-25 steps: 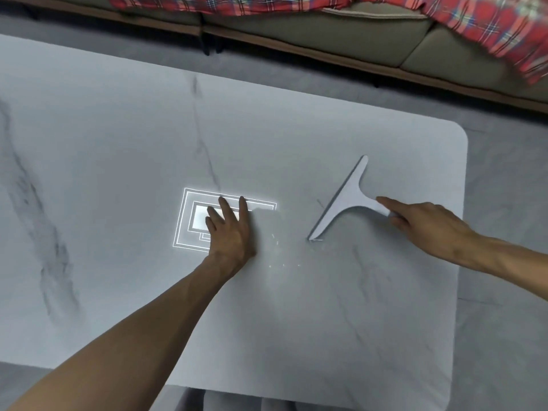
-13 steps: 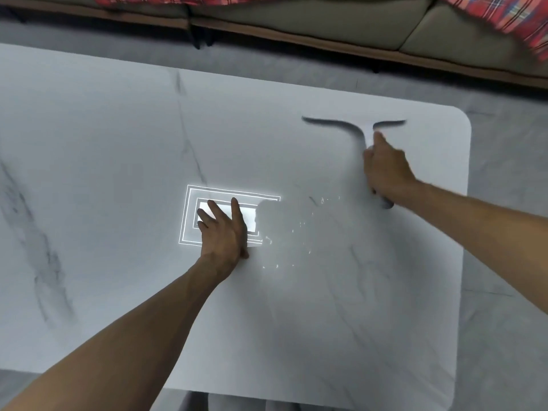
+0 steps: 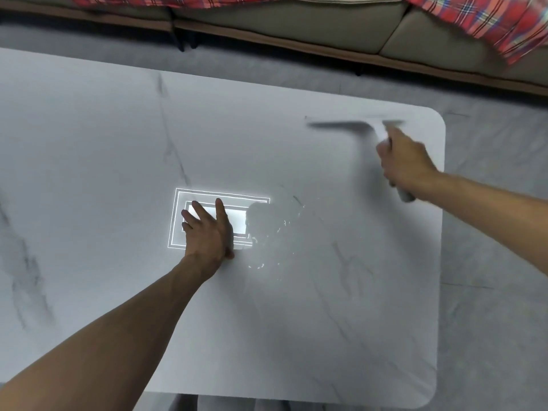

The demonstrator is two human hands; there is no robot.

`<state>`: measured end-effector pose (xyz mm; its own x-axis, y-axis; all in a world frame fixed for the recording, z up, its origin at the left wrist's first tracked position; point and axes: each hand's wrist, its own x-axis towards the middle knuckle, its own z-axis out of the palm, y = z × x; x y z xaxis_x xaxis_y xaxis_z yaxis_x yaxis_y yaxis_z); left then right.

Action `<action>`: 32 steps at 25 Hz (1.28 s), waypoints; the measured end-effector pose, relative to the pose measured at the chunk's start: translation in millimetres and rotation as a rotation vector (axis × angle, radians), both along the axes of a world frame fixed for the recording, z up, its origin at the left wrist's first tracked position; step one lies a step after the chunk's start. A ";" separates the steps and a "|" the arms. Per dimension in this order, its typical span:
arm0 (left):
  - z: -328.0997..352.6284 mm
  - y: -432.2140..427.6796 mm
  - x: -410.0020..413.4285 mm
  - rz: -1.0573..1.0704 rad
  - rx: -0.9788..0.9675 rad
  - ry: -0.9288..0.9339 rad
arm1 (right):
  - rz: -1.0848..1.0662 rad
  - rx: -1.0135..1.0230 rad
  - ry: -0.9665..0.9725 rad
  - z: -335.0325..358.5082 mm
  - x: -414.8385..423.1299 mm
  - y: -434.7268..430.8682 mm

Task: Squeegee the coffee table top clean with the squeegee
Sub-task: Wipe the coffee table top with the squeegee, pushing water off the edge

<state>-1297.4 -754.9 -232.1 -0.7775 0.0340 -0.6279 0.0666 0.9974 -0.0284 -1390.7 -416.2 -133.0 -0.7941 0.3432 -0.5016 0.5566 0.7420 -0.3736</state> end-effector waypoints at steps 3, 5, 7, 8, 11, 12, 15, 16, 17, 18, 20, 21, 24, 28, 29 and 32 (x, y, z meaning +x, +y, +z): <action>-0.2 -0.3 -1.0 -0.008 -0.019 -0.016 | -0.185 -0.071 -0.003 -13.7 -30.9 -8.1; 0.0 -1.1 -1.0 -0.009 -0.014 -0.024 | -0.126 -0.050 -0.004 -23.6 -10.2 -26.0; 0.0 -1.8 -0.2 -0.019 -0.006 -0.016 | -0.050 -0.031 -0.007 -30.1 29.4 -42.4; 0.4 -2.8 0.7 -0.019 -0.004 -0.012 | -0.024 -0.030 -0.025 -31.4 51.9 -49.6; 1.3 -5.0 4.4 -0.020 0.005 -0.005 | 0.030 -0.026 -0.090 -29.8 111.4 -64.2; 1.4 -5.6 5.5 -0.012 0.018 -0.002 | 0.036 -0.028 -0.102 -28.3 125.5 -67.1; 6.1 -13.8 12.7 0.032 0.083 -0.008 | 0.023 -0.048 -0.116 -25.2 158.5 -75.0; 9.0 -18.5 16.8 0.025 0.097 -0.006 | 0.030 -0.041 -0.123 -24.2 168.4 -76.8; 11.9 -24.3 23.7 0.009 0.112 -0.003 | 0.043 -0.034 -0.135 -23.3 178.7 -78.8; 15.5 -30.0 33.5 0.006 0.135 0.006 | 0.063 -0.033 -0.145 -22.0 188.8 -81.0; 25.8 -40.7 63.3 0.051 0.178 0.014 | 0.116 -0.045 -0.167 -16.8 210.9 -86.4; 31.1 -46.1 82.2 0.064 0.175 0.010 | 0.136 -0.048 -0.181 -13.1 221.1 -88.2; 50.1 -66.6 143.6 0.096 0.088 -0.015 | 0.110 -0.087 -0.218 4.1 245.2 -94.9; 50.2 -89.0 190.6 0.149 0.027 0.001 | 0.078 -0.120 -0.136 18.7 242.9 -107.1; 47.8 -92.2 196.5 0.170 0.037 0.004 | 0.132 -0.095 -0.100 20.2 236.9 -112.8; 39.5 -106.5 210.0 0.247 0.084 0.039 | 0.466 -0.008 -0.023 18.3 215.5 -149.0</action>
<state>-1087.4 -861.3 -192.6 -0.7922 -0.1089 -0.6004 -0.1784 0.9823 0.0572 -1175.2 -565.2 -114.7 -0.8516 -0.0520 -0.5217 0.1723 0.9120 -0.3722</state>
